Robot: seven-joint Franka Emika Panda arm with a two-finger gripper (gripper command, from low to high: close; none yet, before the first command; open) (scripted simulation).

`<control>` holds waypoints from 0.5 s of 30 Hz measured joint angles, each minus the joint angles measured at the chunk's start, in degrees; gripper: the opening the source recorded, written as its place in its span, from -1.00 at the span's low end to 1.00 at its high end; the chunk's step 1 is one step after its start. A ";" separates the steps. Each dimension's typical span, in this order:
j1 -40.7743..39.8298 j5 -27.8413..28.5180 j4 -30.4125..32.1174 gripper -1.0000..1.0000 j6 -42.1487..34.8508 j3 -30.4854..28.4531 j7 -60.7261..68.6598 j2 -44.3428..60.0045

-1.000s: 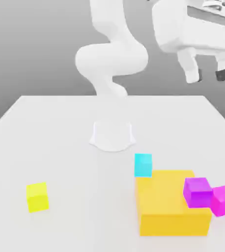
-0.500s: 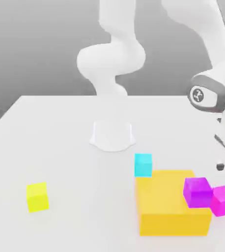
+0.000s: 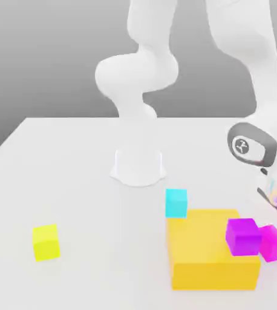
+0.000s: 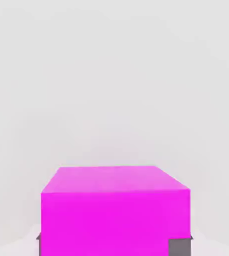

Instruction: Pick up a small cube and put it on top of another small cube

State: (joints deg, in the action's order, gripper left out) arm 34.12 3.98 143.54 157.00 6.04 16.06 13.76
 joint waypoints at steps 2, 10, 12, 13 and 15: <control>0.78 1.89 -0.91 -1.00 -4.30 0.14 0.66 -2.65; -5.28 0.34 -1.49 -1.00 -17.76 -3.08 17.63 -16.09; -6.31 -1.22 -1.36 -1.00 -20.61 -4.35 22.86 -19.08; -6.77 -2.65 -0.91 -1.00 -20.66 -5.17 25.22 -19.75; -7.09 -3.94 0.07 -1.00 -17.85 -5.60 27.14 -18.02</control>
State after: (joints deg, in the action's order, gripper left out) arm 27.03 0.04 143.61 139.16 0.44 43.20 -4.26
